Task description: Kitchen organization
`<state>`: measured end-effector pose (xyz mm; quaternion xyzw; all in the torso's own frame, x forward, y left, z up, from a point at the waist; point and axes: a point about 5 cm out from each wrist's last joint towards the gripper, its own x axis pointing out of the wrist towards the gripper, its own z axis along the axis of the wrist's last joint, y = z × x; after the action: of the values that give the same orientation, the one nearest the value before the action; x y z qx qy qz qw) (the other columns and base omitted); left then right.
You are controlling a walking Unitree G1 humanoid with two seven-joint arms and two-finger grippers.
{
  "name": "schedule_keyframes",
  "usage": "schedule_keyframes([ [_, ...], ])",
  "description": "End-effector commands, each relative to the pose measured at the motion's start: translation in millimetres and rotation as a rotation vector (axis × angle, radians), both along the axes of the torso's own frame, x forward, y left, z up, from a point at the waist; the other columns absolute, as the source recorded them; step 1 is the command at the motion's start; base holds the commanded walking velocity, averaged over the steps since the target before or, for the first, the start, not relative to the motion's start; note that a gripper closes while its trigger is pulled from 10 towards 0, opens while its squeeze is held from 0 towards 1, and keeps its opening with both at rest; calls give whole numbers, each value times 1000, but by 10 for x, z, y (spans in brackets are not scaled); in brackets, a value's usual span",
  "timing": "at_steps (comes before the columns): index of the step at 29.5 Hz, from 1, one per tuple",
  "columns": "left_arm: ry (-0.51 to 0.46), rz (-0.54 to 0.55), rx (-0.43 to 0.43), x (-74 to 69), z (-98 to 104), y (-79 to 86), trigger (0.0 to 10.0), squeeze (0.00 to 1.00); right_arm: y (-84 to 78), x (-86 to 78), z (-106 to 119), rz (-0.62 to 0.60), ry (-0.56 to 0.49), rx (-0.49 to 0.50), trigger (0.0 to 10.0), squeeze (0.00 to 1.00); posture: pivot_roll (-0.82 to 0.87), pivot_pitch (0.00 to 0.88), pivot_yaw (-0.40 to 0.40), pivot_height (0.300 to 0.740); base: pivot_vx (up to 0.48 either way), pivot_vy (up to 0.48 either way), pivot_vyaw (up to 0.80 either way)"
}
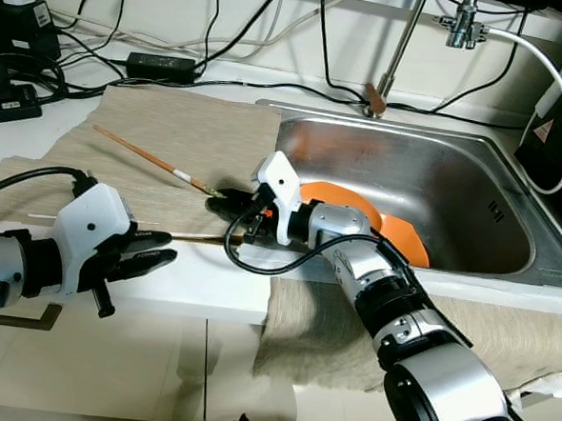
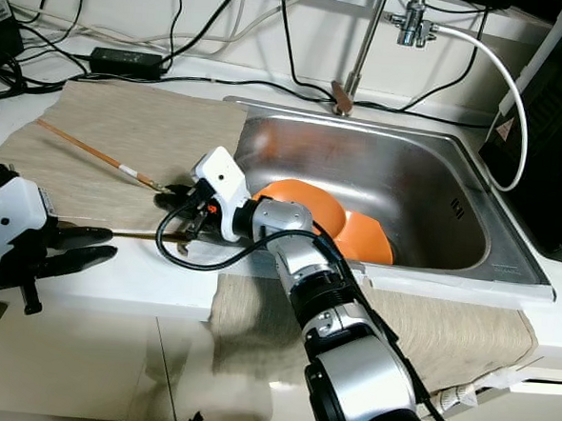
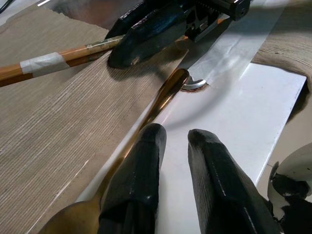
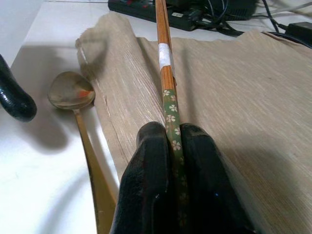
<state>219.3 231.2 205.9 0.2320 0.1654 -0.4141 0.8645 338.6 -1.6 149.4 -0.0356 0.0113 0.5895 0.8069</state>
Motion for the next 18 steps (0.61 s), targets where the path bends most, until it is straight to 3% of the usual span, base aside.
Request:
schedule_keyframes([
  [1, -13, -12, 6, -1, 11, -31, 10000, 0, -23, 18, 10, 0, 6, -6, 10000, 0, 102, 0, -88, 740, 0, 0, 0],
  [18, -13, -12, 6, -1, 11, -31, 10000, 0, -23, 18, 10, 0, 6, -6, 10000, 0, 102, 0, -88, 740, 0, 0, 0],
])
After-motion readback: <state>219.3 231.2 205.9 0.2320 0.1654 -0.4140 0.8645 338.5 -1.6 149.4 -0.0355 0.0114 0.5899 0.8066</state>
